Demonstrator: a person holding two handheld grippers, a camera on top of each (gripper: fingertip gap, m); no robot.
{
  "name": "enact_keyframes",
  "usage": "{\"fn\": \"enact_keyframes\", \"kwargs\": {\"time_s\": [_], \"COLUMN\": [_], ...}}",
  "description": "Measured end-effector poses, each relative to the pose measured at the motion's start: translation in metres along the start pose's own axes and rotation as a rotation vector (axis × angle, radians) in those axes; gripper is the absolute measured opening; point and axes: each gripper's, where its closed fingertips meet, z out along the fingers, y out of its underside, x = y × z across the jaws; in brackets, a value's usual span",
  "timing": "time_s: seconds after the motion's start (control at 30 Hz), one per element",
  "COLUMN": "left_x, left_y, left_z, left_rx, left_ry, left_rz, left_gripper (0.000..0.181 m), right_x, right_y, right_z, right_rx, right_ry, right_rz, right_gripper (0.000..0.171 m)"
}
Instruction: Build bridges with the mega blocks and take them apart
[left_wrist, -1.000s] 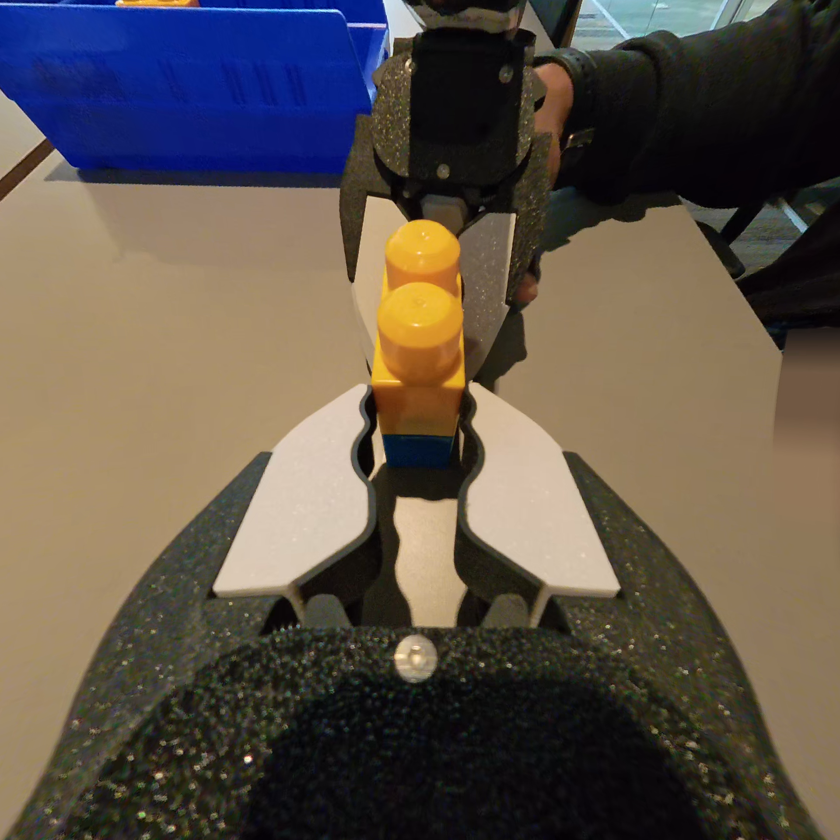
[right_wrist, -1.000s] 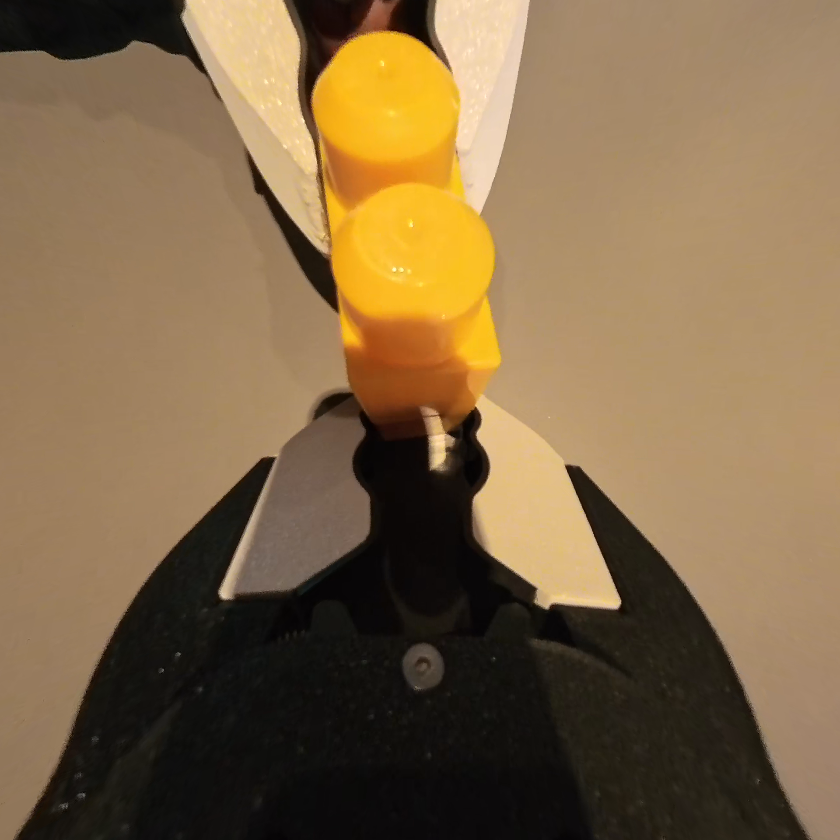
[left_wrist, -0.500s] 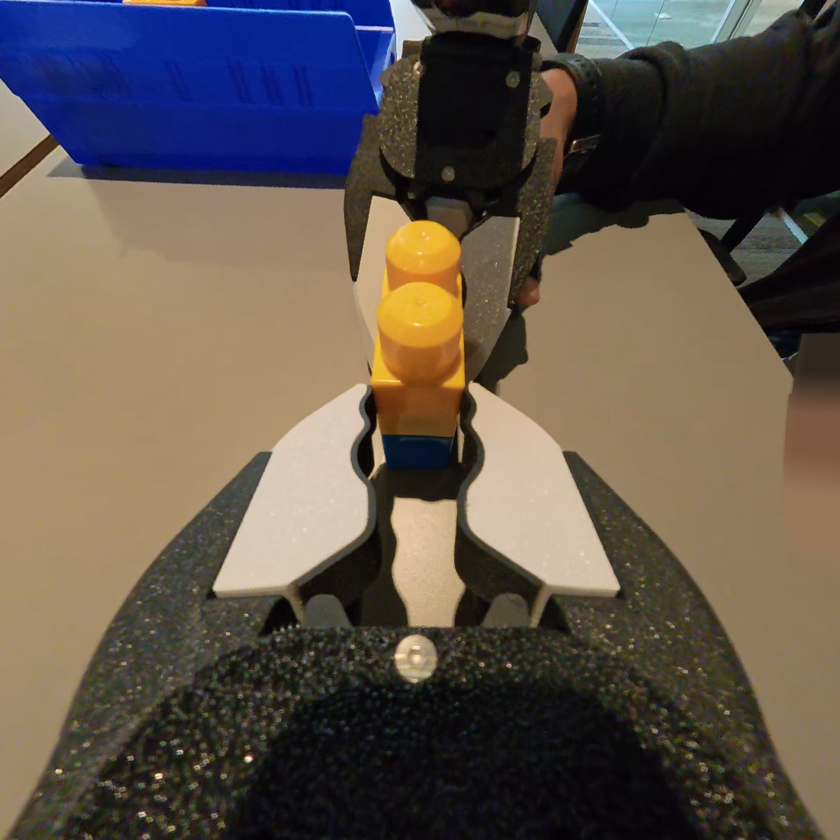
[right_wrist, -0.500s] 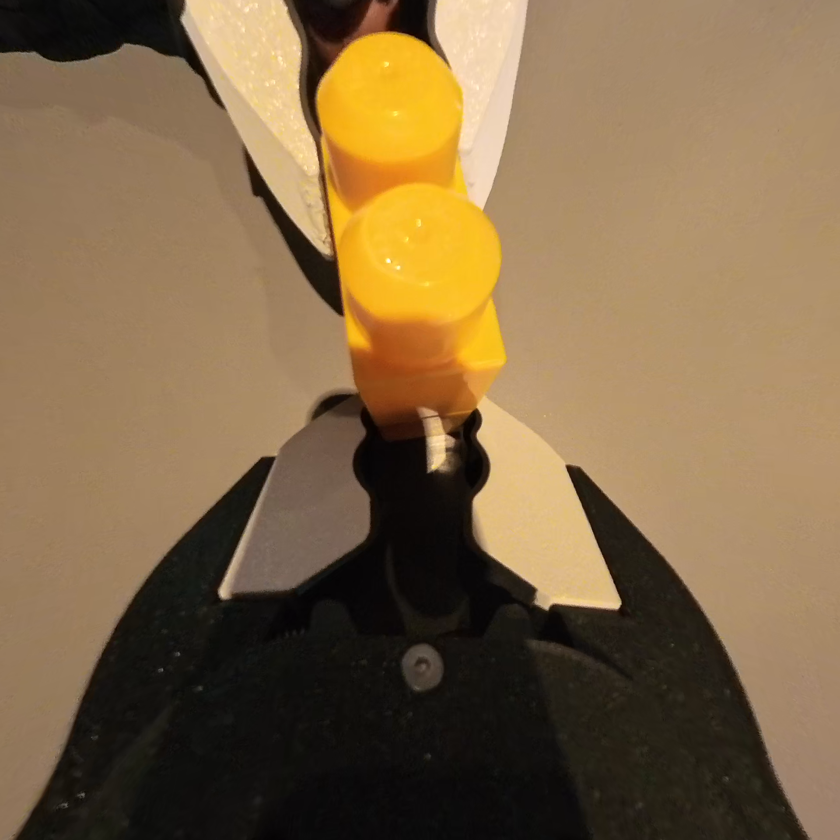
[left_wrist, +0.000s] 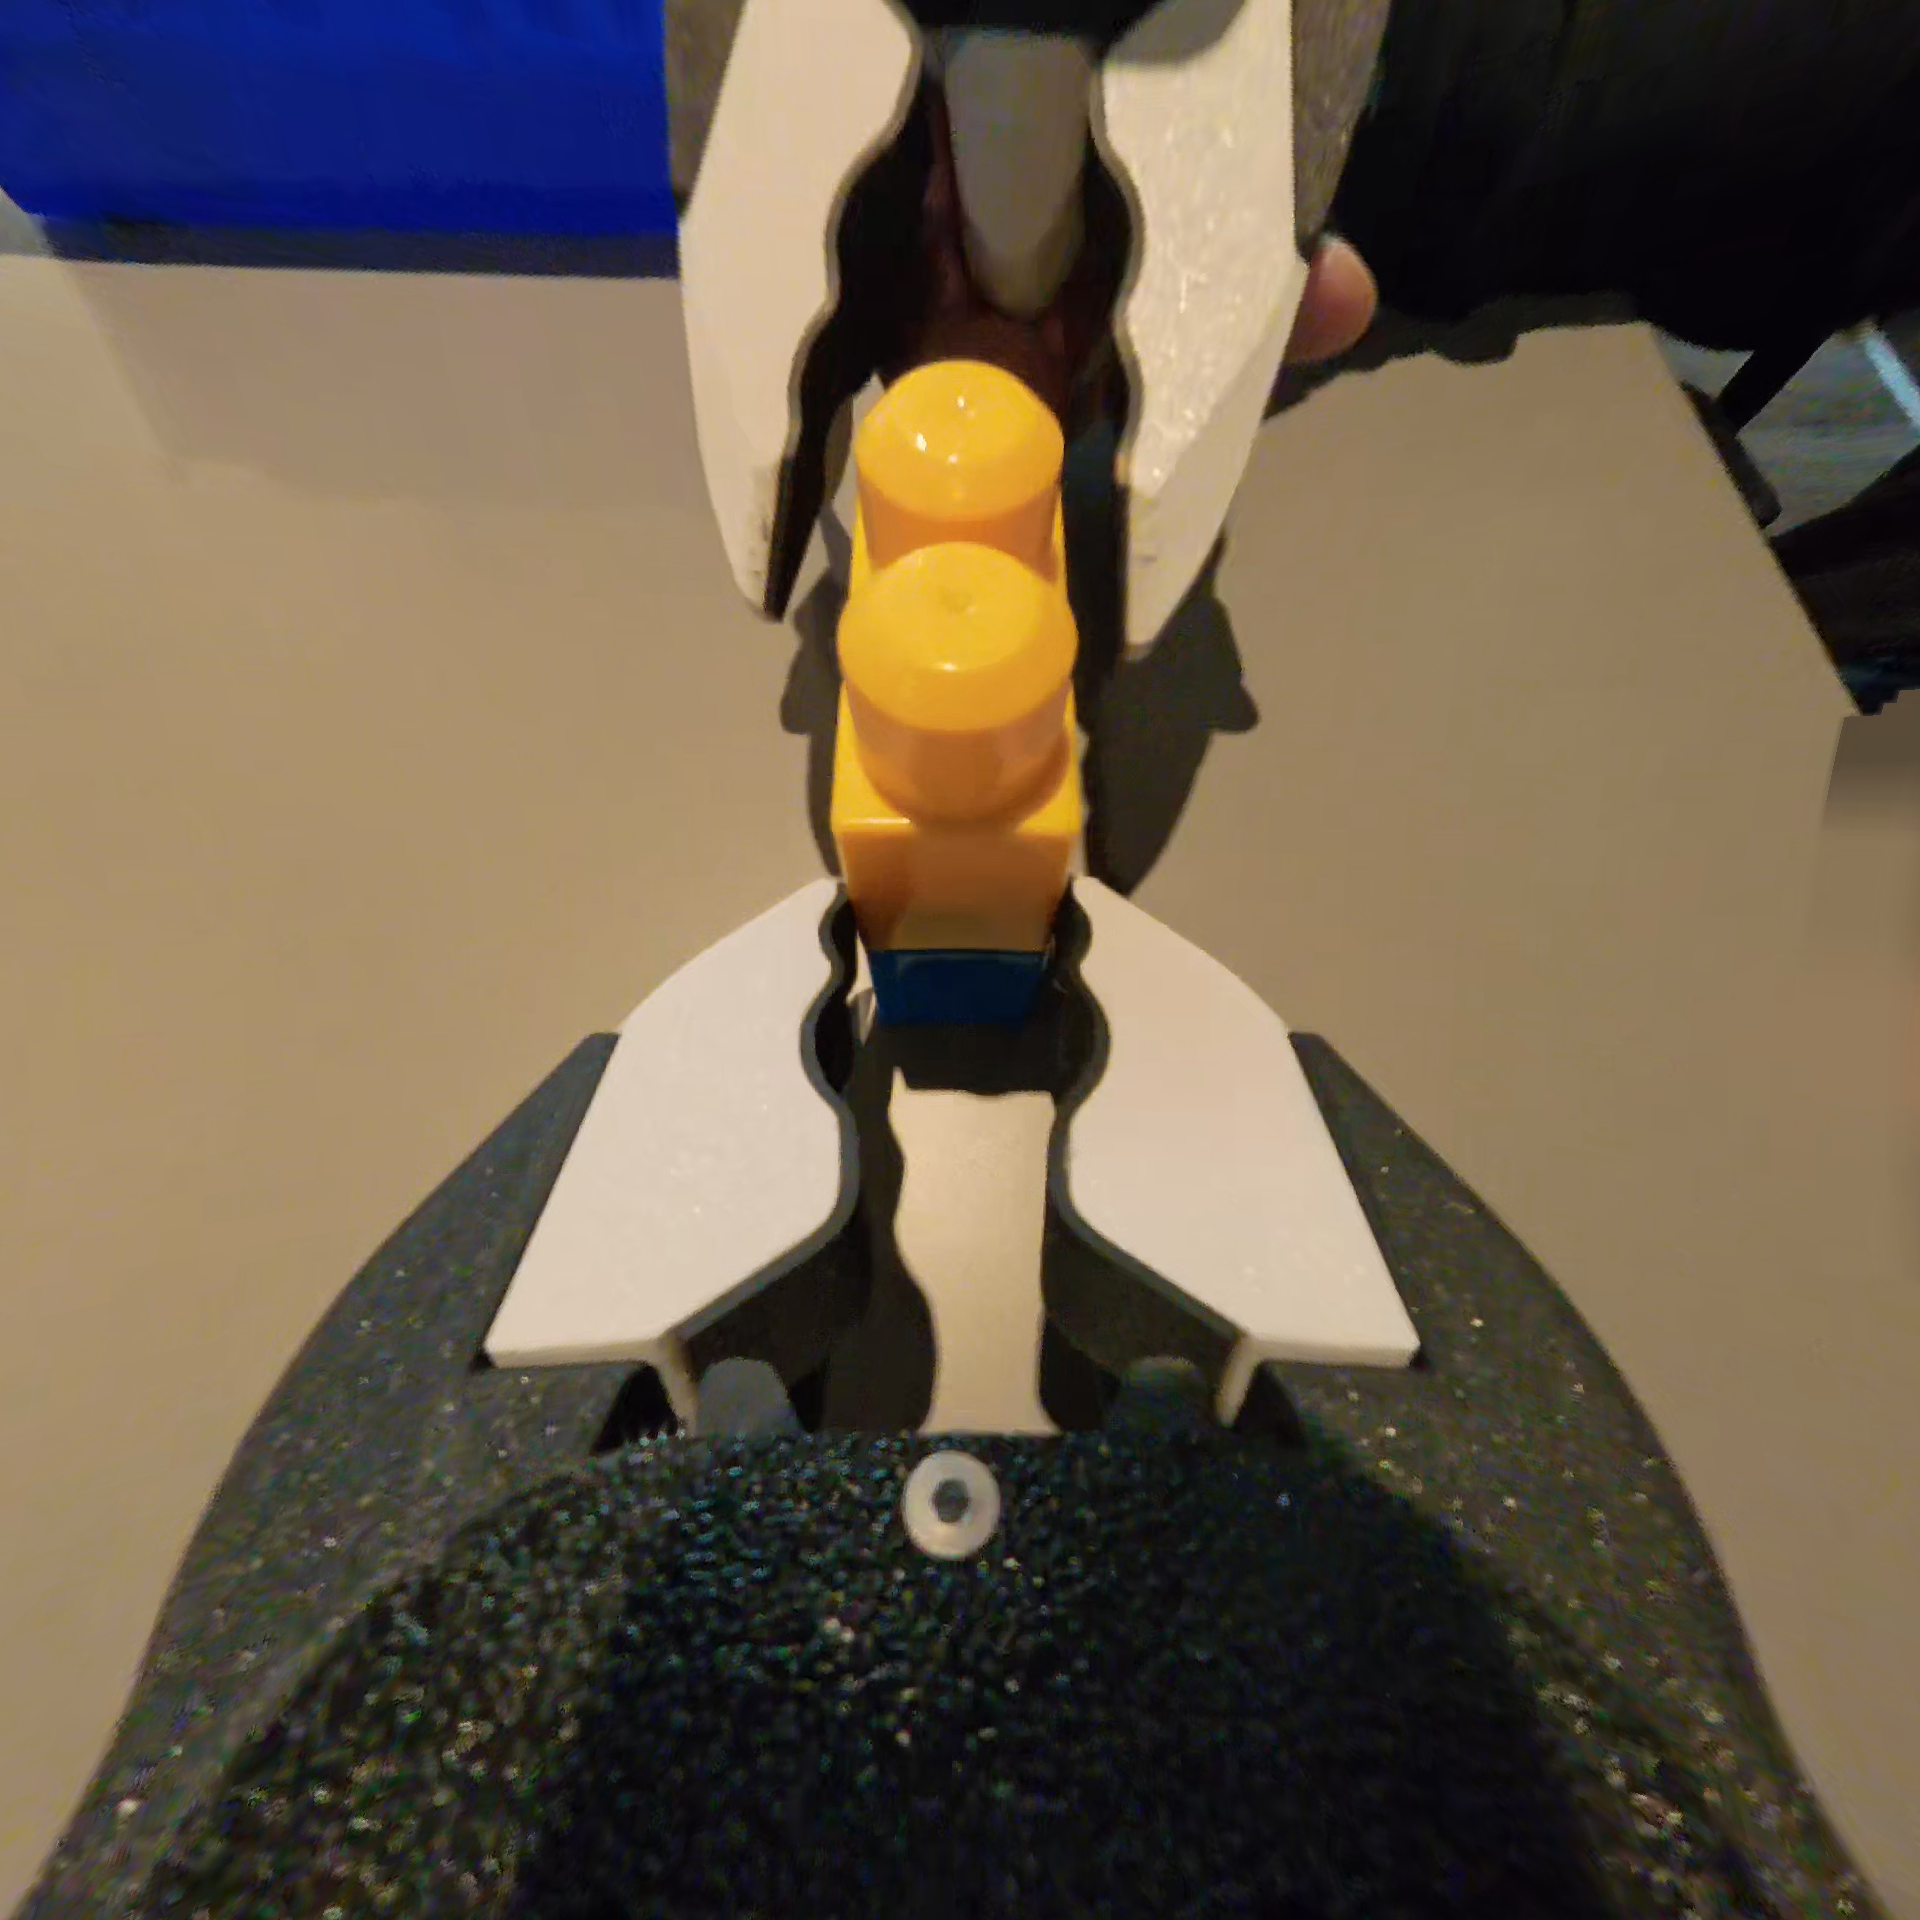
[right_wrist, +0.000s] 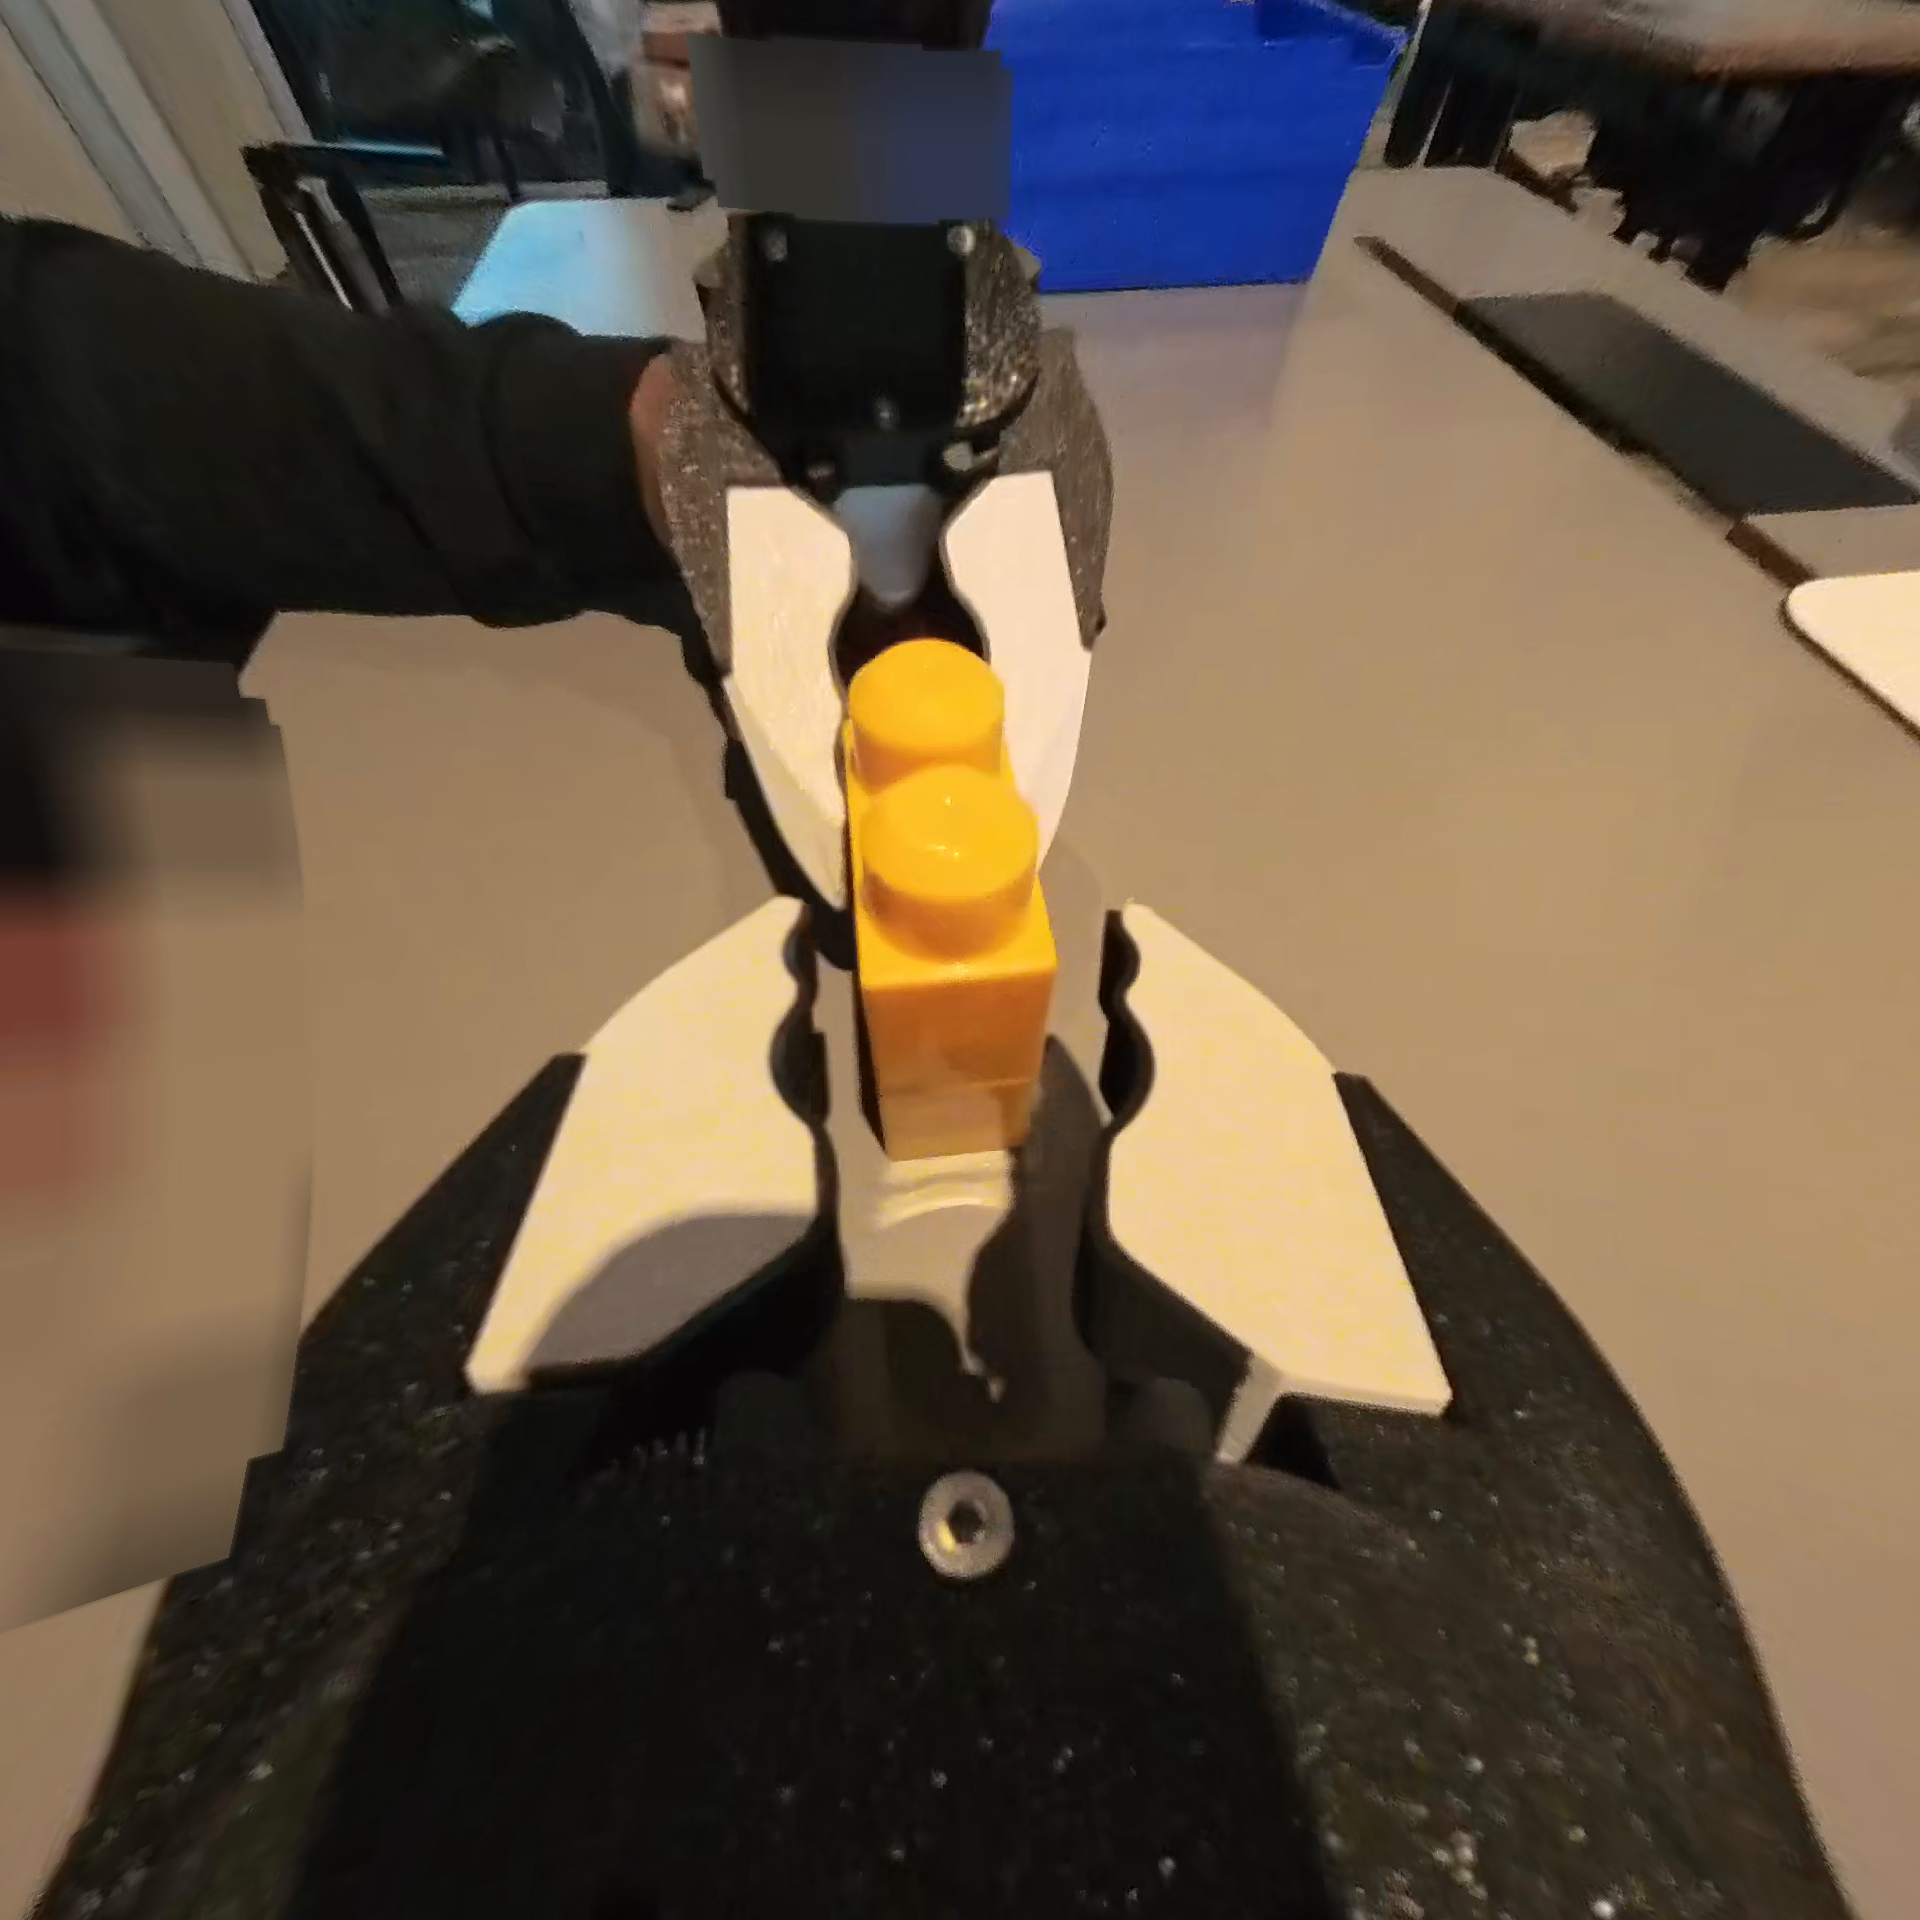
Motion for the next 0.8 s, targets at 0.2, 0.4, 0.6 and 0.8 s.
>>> {"fn": "enact_keyframes", "kwargs": {"time_s": [0.2, 0.4, 0.6, 0.8], "left_x": [0.003, 0.002, 0.001, 0.002], "left_y": [0.028, 0.026, 0.026, 0.027], "left_z": [0.011, 0.014, 0.014, 0.014], "left_rx": [-0.212, -0.203, -0.235, -0.258], "left_ry": [-0.022, -0.042, -0.073, -0.080], "left_rz": [0.067, 0.062, 0.017, 0.008], "left_gripper": [0.038, 0.037, 0.036, 0.036], "right_x": [-0.003, -0.003, -0.002, -0.002], "right_y": [0.006, 0.006, 0.006, 0.006], "right_z": [0.003, 0.003, 0.004, 0.003], "right_rx": [-0.037, -0.030, -0.043, -0.035], "right_ry": [-0.010, -0.013, -0.008, -0.016], "right_rz": [-0.039, -0.032, -0.028, -0.013], "right_gripper": [0.037, 0.037, 0.037, 0.037]}}
